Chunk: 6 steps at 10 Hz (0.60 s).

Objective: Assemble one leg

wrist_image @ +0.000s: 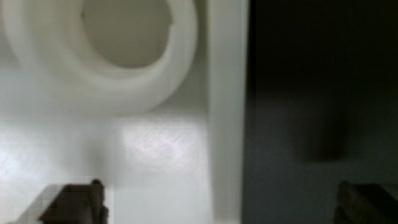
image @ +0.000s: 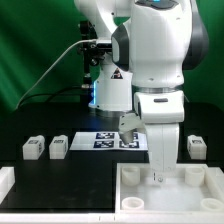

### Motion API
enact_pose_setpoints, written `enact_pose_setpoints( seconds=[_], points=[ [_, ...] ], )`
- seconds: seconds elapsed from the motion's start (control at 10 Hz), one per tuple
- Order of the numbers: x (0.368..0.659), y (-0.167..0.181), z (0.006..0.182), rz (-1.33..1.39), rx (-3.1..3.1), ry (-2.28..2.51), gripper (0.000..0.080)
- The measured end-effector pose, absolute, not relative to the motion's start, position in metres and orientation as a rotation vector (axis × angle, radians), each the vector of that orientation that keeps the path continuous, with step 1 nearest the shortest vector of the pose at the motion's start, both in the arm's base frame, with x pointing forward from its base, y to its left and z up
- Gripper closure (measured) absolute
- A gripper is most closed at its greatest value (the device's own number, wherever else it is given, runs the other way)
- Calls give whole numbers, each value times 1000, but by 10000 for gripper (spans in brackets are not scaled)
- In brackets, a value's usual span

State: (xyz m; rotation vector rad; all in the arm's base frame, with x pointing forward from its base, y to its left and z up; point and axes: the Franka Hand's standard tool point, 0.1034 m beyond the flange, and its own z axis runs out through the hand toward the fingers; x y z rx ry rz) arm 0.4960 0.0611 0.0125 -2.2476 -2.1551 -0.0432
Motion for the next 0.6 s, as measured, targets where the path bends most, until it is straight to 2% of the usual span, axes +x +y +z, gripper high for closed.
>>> enact_pose_setpoints(
  seconds=[0.3,0.5,0.6],
  points=[
    [495,86,39,-81,-2461,-1923,150],
    [482,119,42,-96,-2736,-1450,150],
    [479,126,42,-113,-2772,-1372,150]
  ],
)
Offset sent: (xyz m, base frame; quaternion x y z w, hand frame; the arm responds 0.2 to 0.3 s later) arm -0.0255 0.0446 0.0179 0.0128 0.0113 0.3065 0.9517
